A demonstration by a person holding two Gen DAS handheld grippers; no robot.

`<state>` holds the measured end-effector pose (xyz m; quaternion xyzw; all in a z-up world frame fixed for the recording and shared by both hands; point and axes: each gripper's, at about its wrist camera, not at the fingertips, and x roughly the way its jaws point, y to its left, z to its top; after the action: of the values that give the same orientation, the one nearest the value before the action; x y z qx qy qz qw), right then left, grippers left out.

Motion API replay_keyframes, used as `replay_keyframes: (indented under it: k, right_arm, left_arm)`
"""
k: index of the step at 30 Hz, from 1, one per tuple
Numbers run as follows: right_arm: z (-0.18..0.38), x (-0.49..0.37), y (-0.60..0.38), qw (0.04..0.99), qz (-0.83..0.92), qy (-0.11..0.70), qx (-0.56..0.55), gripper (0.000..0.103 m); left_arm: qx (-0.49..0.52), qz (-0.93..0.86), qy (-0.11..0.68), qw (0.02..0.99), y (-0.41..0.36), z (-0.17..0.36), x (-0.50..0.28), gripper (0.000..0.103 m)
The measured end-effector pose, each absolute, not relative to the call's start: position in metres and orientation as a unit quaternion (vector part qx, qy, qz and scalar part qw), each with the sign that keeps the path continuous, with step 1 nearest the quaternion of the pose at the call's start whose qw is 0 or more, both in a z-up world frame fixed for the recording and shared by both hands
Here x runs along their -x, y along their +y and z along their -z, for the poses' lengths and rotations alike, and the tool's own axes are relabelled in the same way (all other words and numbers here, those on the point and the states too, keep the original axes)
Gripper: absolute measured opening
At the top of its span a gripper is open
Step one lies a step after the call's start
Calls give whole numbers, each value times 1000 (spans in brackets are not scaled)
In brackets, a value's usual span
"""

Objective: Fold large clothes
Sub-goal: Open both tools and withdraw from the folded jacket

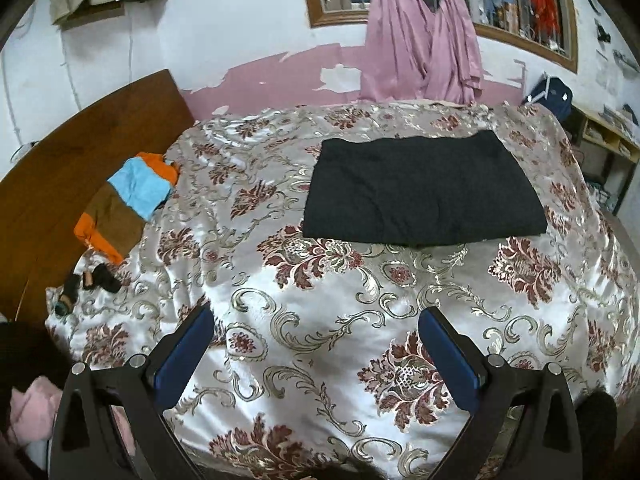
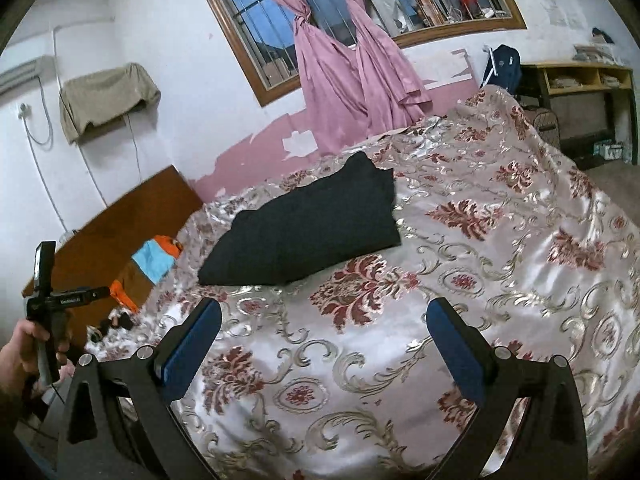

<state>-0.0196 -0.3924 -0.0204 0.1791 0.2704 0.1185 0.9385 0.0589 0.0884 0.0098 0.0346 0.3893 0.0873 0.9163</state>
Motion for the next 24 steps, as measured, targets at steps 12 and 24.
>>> replay_keyframes:
  k: [12, 24]
  right_arm:
    - [12, 30, -403, 948, -100, 255, -164, 101]
    - [-14, -71, -387, 923, -122, 336, -141, 101]
  left_arm:
    - [13, -76, 419, 905, 125, 18, -53, 103]
    - [20, 21, 444, 896, 137, 52, -154, 103]
